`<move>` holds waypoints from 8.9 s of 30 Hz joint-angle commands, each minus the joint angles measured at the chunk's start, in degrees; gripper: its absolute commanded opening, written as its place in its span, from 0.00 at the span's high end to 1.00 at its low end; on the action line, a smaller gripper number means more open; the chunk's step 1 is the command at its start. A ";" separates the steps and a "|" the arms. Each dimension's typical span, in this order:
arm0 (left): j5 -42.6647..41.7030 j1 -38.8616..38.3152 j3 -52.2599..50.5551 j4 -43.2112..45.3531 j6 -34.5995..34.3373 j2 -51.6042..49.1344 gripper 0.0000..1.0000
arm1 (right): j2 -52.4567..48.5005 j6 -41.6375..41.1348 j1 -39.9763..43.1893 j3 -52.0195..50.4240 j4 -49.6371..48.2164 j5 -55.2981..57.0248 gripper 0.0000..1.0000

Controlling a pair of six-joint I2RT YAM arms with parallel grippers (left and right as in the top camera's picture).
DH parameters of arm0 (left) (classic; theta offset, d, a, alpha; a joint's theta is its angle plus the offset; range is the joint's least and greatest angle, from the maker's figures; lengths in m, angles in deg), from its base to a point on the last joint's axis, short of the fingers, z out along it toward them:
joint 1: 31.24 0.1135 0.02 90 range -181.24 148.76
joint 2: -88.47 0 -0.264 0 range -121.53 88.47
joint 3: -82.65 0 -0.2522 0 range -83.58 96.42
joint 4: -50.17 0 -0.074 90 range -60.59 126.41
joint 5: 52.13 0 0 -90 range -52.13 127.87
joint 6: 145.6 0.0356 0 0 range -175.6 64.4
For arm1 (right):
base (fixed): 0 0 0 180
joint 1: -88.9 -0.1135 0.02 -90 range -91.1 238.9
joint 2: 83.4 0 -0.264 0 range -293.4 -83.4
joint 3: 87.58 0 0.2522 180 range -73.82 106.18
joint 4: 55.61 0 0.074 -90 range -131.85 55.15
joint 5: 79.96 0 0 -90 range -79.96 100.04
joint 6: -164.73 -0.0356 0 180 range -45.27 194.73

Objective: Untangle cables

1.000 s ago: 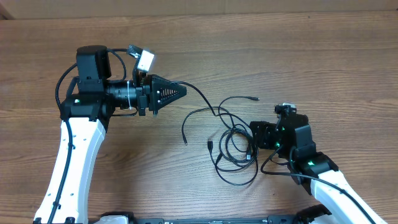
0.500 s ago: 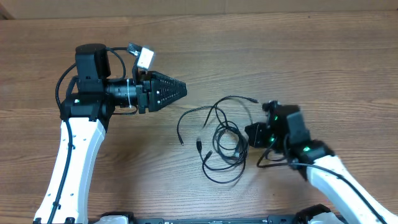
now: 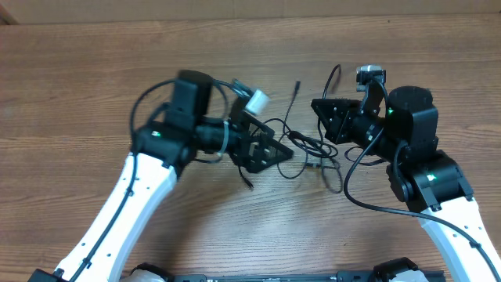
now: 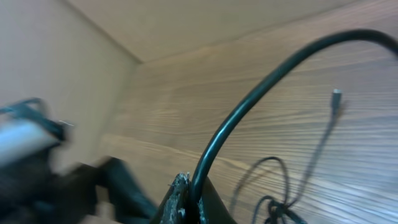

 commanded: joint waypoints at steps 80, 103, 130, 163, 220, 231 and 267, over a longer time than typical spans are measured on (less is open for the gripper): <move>1.51 26.08 6.34 6.14 -7.39 -15.43 0.96 | -3.52 6.08 30.88 12.00 28.92 -0.07 0.75; -21.86 25.83 6.86 -6.45 23.82 -0.72 0.96 | -21.75 27.91 11.41 11.47 17.57 -14.64 0.08; -25.14 20.22 6.86 -6.36 17.73 -0.72 0.96 | -42.38 41.22 -9.25 11.47 -11.32 -6.27 0.61; 11.58 17.31 6.34 -8.70 5.97 -1.33 0.84 | -34.05 8.96 22.08 12.46 13.00 15.50 0.96; 22.05 -1.73 6.34 -6.97 -0.42 -19.82 0.01 | -13.62 -4.52 21.44 -9.51 21.88 41.62 0.00; 22.05 -1.73 6.34 -6.97 -0.42 -19.82 0.01 | -18.93 9.31 21.49 -14.97 2.62 34.93 0.00; 22.05 -1.73 6.34 -6.97 -0.42 -19.82 0.00 | -36.44 15.37 21.53 37.59 30.77 17.44 0.96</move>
